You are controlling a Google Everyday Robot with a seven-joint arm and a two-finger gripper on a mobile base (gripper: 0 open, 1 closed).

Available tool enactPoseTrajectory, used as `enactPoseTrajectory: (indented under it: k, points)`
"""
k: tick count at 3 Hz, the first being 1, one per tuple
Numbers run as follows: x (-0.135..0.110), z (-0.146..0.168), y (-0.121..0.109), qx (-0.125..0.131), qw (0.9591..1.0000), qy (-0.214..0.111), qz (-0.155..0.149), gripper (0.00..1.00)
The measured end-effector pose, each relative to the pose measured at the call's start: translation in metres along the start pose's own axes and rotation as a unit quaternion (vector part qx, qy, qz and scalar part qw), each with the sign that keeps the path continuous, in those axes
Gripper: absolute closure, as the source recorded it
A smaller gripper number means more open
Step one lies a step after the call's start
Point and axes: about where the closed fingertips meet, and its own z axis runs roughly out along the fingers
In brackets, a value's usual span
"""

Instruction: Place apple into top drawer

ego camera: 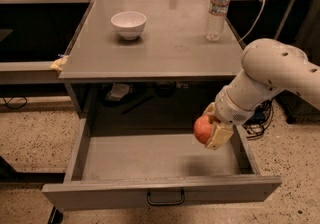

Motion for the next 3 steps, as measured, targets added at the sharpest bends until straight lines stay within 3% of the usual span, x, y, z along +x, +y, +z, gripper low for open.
enactPoseTrajectory:
  k: [3]
  points:
    - [0.028, 0.067, -0.008, 0.028, 0.9968, 0.018, -0.073, 1.00]
